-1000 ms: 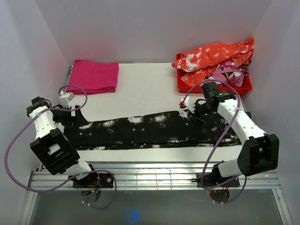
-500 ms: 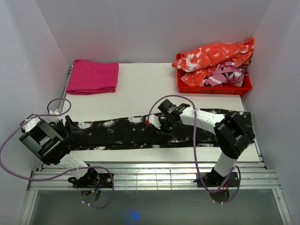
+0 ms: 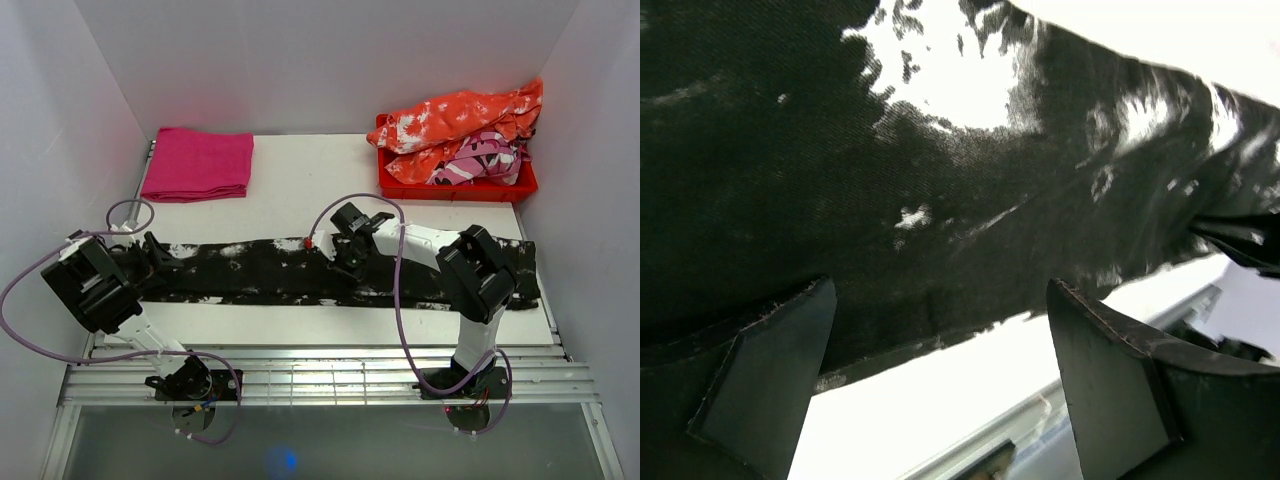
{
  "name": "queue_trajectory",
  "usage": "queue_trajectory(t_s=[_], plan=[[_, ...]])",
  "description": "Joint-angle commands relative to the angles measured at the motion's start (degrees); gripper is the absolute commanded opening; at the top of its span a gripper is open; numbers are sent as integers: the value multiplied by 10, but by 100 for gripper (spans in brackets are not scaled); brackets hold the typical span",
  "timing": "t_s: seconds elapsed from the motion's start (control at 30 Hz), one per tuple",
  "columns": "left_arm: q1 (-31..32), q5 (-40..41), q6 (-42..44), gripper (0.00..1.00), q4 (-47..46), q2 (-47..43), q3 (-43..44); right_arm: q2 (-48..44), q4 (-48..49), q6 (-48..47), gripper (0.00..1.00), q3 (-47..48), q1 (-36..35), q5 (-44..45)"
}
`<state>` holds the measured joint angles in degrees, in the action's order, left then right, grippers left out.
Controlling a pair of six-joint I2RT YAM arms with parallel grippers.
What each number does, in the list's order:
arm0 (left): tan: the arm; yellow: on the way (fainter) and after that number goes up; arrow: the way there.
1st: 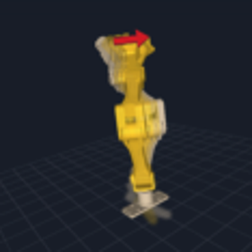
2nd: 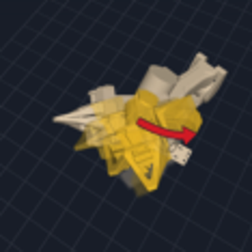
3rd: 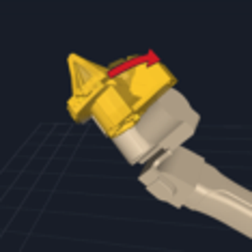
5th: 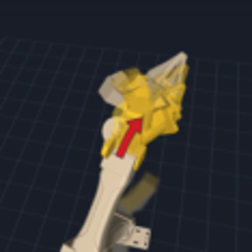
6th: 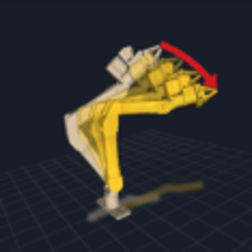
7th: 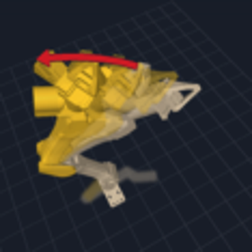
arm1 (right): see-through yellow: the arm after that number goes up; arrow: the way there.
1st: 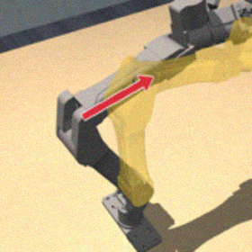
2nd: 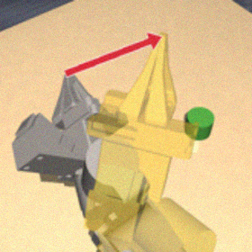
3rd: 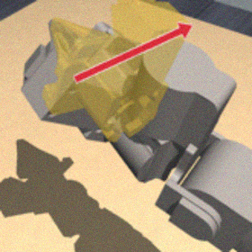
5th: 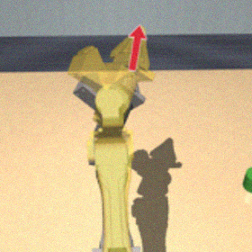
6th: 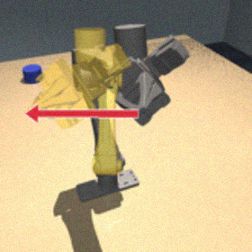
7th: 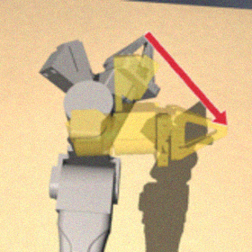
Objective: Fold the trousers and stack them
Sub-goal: Fold the trousers
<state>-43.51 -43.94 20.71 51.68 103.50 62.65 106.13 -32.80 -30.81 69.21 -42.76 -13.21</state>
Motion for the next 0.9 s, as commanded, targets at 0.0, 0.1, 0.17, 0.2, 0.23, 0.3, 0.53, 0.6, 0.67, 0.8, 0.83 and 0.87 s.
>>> queue_trajectory(t_s=[0.0, 0.1, 0.17, 0.2, 0.23, 0.3, 0.53, 0.6, 0.67, 0.8, 0.83, 0.87], plan=[[4, -5, -5, 98, -59, -9, 25, 16, 37, 12, 25, 9, 9, 35], [4, -20, -6, 98, -15, -42, 21, -5, 28, 29, 27, 28, 8, 9], [0, -25, -13, 98, -10, -82, 7, -12, 24, 36, 28, 39, 5, -13], [-3, -40, -14, 98, -4, -95, 1, -19, 22, 42, 29, 48, 3, -18], [-7, -41, -23, 98, -3, -107, -4, -21, 20, 42, 30, 54, 0, -31], [-6, -33, -34, 98, 2, -130, -19, -20, 13, 46, 31, 65, -8, -37], [-57, 11, -93, 98, 4, -130, -34, -7, 5, 49, 37, 82, -43, -35], [-71, 25, -106, 98, 1, -131, -34, 0, 4, 48, 42, 85, -52, -33], [-83, 57, -115, 98, 1, -125, -31, 4, 5, 44, 43, 87, -60, -24], [-98, 80, -135, 98, -9, -107, -33, 21, 3, 42, 39, 97, -79, -10], [-100, 80, -137, 98, -11, -104, -36, 23, 2, 42, 37, 100, -86, -7], [-101, 79, -139, 98, -16, -100, -40, 25, 2, 42, 36, 101, -88, -3]])
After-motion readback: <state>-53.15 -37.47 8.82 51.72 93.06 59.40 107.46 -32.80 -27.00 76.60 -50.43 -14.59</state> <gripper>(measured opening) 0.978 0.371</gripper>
